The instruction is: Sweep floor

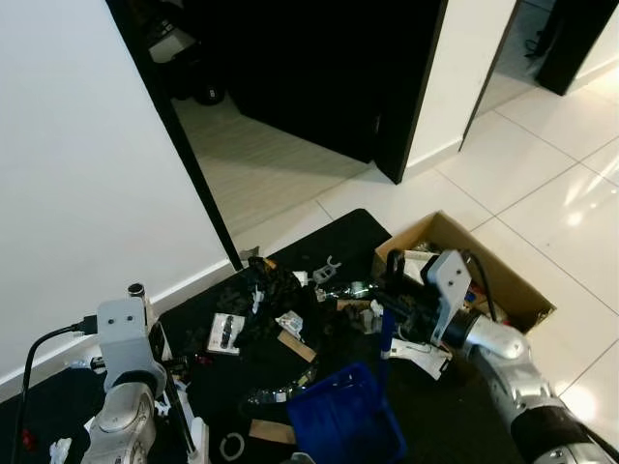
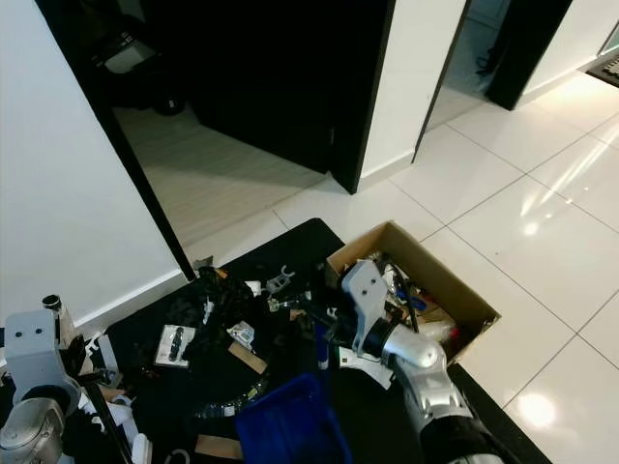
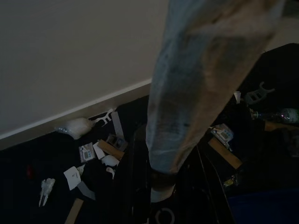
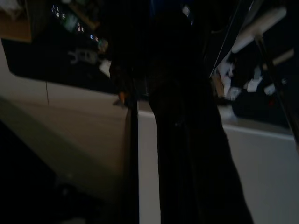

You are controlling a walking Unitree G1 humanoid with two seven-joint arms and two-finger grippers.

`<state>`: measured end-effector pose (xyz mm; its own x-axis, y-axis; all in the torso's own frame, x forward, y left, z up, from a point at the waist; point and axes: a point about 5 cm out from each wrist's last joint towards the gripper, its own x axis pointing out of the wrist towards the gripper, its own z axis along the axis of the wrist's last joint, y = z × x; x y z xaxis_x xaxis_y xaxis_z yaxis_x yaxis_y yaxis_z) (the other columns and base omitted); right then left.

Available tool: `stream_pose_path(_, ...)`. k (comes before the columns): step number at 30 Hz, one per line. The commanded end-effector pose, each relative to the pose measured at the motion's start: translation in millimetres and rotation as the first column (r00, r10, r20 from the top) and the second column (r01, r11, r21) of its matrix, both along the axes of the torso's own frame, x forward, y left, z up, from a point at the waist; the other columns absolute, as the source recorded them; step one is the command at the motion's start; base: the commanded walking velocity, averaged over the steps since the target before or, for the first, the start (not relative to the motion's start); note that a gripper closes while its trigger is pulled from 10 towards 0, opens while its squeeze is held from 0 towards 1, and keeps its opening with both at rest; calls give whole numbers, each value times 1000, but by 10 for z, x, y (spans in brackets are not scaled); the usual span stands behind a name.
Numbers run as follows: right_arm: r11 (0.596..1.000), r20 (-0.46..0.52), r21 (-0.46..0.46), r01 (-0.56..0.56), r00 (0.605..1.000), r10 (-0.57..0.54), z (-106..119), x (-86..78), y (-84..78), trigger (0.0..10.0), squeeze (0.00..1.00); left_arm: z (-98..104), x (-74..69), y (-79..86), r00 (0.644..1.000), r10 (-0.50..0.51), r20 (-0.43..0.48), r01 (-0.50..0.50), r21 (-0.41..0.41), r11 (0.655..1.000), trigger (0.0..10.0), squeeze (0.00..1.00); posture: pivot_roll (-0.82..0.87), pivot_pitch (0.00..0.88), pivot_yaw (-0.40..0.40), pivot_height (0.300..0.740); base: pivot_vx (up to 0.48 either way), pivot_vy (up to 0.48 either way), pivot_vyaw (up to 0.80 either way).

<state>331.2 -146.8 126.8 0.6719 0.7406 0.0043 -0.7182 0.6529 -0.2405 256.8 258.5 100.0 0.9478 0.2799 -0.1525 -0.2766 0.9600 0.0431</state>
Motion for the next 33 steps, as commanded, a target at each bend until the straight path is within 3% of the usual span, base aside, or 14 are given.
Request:
stream_pose_path(1, 999, 1, -32, 8, 1000, -8, -61, -34, 1, 10000, 0, -40, -70, 90, 999, 28, -26, -26, 47, 999, 10000, 0, 156, 271, 83, 740, 0, 0, 0)
stream_pose_path(9, 994, 72, -93, 64, 996, -57, 41, 10, -130, 10000, 0, -32, -76, 115, 999, 37, -21, -36, 51, 998, 10000, 0, 155, 271, 81, 740, 0, 0, 0)
stream_pose_path(13, 972, 183, -139, 187, 970, -161, 227, 83, -404, 10000, 0, -37, -67, 103, 999, 32, -21, -31, 47, 998, 10000, 0, 146, 272, 83, 740, 0, 0, 0)
stream_pose_path(19, 952, 199, -142, 273, 950, -243, 247, 105, -582, 10000, 0, -45, -42, 74, 1000, 18, -21, -17, 40, 999, 10000, 0, 140, 268, 87, 740, 0, 0, 0)
stream_pose_path(26, 957, 121, -75, 281, 955, -271, 4, 47, -431, 10000, 0, -33, -6, 58, 1000, 7, -17, -7, 37, 999, 10000, 0, 141, 263, 89, 740, 0, 0, 0)
stream_pose_path(29, 937, 106, -30, 348, 933, -343, -72, 48, -394, 10000, 0, -26, -4, 57, 1000, 6, -14, -5, 39, 999, 10000, 0, 149, 260, 91, 740, 0, 0, 0)
stream_pose_path(33, 884, 168, -14, 467, 873, -458, -29, 91, -478, 10000, 0, -28, -16, 71, 1000, 7, -14, -7, 42, 999, 10000, 0, 152, 254, 90, 740, 0, 0, 0)
